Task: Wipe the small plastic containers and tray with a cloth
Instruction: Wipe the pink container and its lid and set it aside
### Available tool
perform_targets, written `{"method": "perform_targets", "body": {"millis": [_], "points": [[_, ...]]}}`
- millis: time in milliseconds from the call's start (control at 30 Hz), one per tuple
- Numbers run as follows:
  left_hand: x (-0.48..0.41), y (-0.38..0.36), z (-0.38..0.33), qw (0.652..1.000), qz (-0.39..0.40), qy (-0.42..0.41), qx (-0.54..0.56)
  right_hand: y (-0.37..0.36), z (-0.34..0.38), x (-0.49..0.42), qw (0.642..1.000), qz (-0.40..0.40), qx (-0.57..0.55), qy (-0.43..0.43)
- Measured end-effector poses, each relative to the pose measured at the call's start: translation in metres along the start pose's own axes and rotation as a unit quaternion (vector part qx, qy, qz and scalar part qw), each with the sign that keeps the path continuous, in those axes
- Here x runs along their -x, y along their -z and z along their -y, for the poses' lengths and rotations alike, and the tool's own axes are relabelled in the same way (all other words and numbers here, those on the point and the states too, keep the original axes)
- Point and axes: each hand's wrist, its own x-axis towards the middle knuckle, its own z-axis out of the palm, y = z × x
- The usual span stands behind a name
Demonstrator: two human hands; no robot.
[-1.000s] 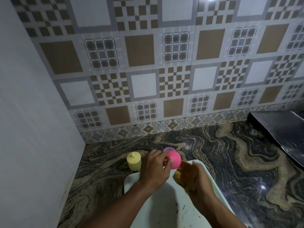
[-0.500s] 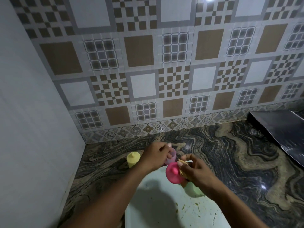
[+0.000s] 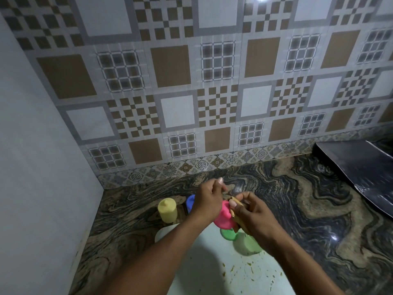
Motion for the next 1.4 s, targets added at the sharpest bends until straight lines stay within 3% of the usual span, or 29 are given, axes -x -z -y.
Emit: {"method": "perform_targets", "body": {"millis": [67,133,200,267,333,400,500,567,633,700,767,800,867,933,1000,1033,1100,1167,1233,1300,1400], "points": [[0.004,-0.007,0.001,0.994,-0.101,0.025,0.033,-0.010,-0.013,0.006,0.997,-0.069,-0.039,-0.002],[0.009,-0.012,0.004,0.988,-0.137,0.064,0.032,-0.016,-0.022,0.010,0.991,-0.123,-0.043,-0.011],[0.008,-0.012,0.012,0.992,-0.048,0.104,0.054,-0.009,-0.022,0.009,0.992,-0.117,-0.027,-0.036],[0.007,0.000,0.012,0.979,0.090,0.156,0.098,0.001,-0.008,0.008,0.997,-0.037,0.011,-0.066],[0.000,0.006,0.003,0.974,0.141,0.153,0.084,0.008,0.009,0.001,0.996,0.028,0.051,-0.071],[-0.001,0.000,-0.015,0.992,0.048,0.099,0.054,0.003,0.020,-0.009,0.998,0.015,0.056,-0.032],[0.000,-0.018,-0.031,0.976,-0.193,0.049,0.089,-0.018,0.012,-0.020,0.991,-0.130,0.022,0.027],[0.003,-0.024,-0.028,0.963,-0.240,0.068,0.104,-0.025,-0.002,-0.018,0.979,-0.202,-0.017,0.028],[0.000,-0.022,-0.016,0.979,-0.119,0.122,0.115,-0.019,-0.003,-0.011,0.981,-0.194,-0.002,-0.004],[-0.002,-0.008,-0.008,0.973,0.047,0.193,0.118,-0.009,0.009,-0.007,0.990,-0.121,0.067,-0.037],[-0.005,0.002,-0.009,0.968,0.130,0.196,0.089,-0.004,0.025,-0.005,0.989,-0.067,0.122,-0.042],[-0.006,0.002,-0.013,0.977,0.117,0.163,0.067,-0.006,0.030,-0.006,0.990,-0.058,0.126,-0.031],[-0.006,-0.004,-0.023,0.997,-0.004,0.078,0.021,-0.016,0.030,-0.006,0.991,-0.076,0.106,0.003],[-0.004,-0.012,-0.026,0.987,-0.155,0.026,0.034,-0.028,0.017,-0.005,0.990,-0.131,0.046,0.030],[0.004,-0.017,-0.026,0.967,-0.238,0.048,0.077,-0.037,0.002,-0.001,0.982,-0.187,-0.011,0.036],[0.006,-0.020,-0.022,0.965,-0.235,0.082,0.085,-0.037,-0.004,-0.001,0.979,-0.202,-0.022,0.026],[0.005,-0.020,-0.012,0.974,-0.132,0.158,0.098,-0.027,-0.005,-0.003,0.983,-0.183,-0.007,-0.016],[0.004,-0.008,-0.010,0.965,0.013,0.222,0.139,-0.010,0.005,-0.007,0.993,-0.095,0.046,-0.059],[-0.002,0.001,-0.014,0.959,0.101,0.218,0.150,0.002,0.019,-0.010,0.993,-0.016,0.083,-0.078],[-0.001,-0.002,-0.026,0.981,0.048,0.154,0.105,-0.003,0.025,-0.011,0.995,-0.023,0.086,-0.046],[0.003,-0.017,-0.031,0.972,-0.196,0.102,0.081,-0.033,0.010,-0.005,0.983,-0.168,0.057,0.038]]}}
